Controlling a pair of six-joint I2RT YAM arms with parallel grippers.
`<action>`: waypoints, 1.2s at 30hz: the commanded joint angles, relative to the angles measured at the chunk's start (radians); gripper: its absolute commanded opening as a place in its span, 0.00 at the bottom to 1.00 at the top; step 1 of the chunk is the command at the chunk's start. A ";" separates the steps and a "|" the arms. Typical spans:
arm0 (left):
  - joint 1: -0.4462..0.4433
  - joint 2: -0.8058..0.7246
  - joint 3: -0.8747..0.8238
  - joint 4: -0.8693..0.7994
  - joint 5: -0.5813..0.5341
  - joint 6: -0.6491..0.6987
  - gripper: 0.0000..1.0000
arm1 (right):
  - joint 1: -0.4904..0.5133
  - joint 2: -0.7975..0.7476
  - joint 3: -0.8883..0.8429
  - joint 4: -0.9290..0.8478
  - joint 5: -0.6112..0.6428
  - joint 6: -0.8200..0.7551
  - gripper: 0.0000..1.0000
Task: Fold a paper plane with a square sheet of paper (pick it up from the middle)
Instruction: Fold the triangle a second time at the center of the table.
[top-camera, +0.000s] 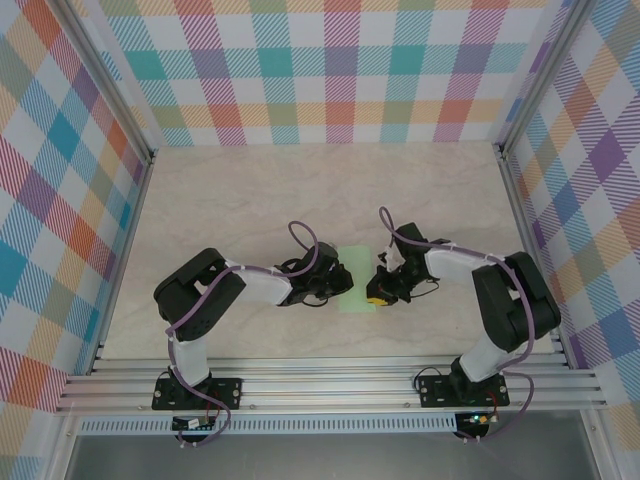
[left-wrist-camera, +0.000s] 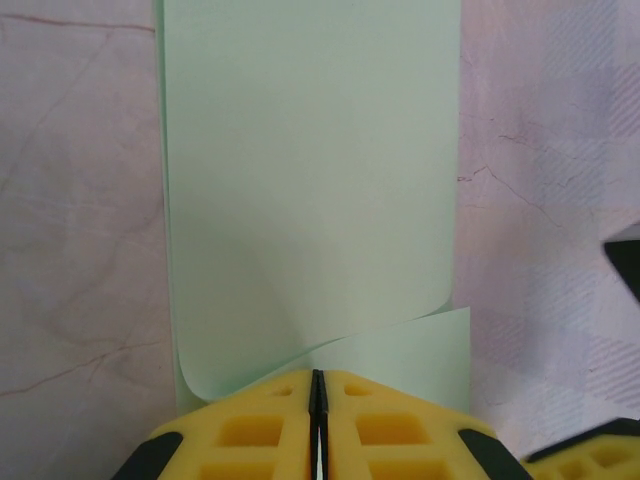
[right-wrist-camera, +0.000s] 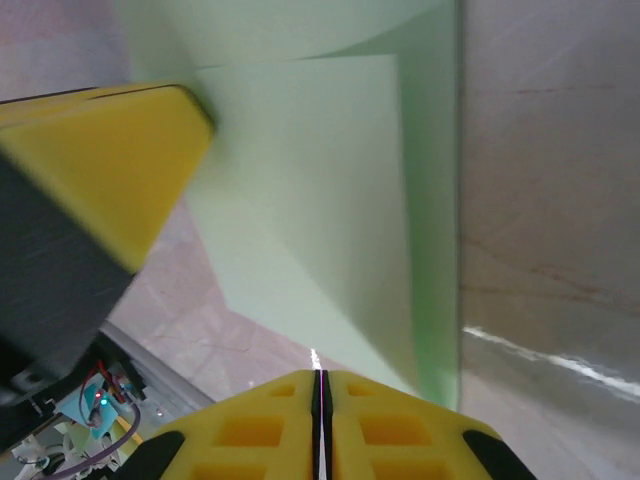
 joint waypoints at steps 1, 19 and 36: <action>-0.001 0.042 -0.005 -0.088 -0.021 0.024 0.12 | 0.000 0.039 -0.011 0.017 -0.009 -0.007 0.11; 0.050 -0.026 -0.044 -0.169 -0.133 0.132 0.15 | 0.001 0.052 -0.088 -0.047 0.119 -0.028 0.05; 0.043 -0.154 0.023 -0.146 0.000 0.148 0.27 | 0.001 0.065 -0.078 0.005 0.059 -0.022 0.05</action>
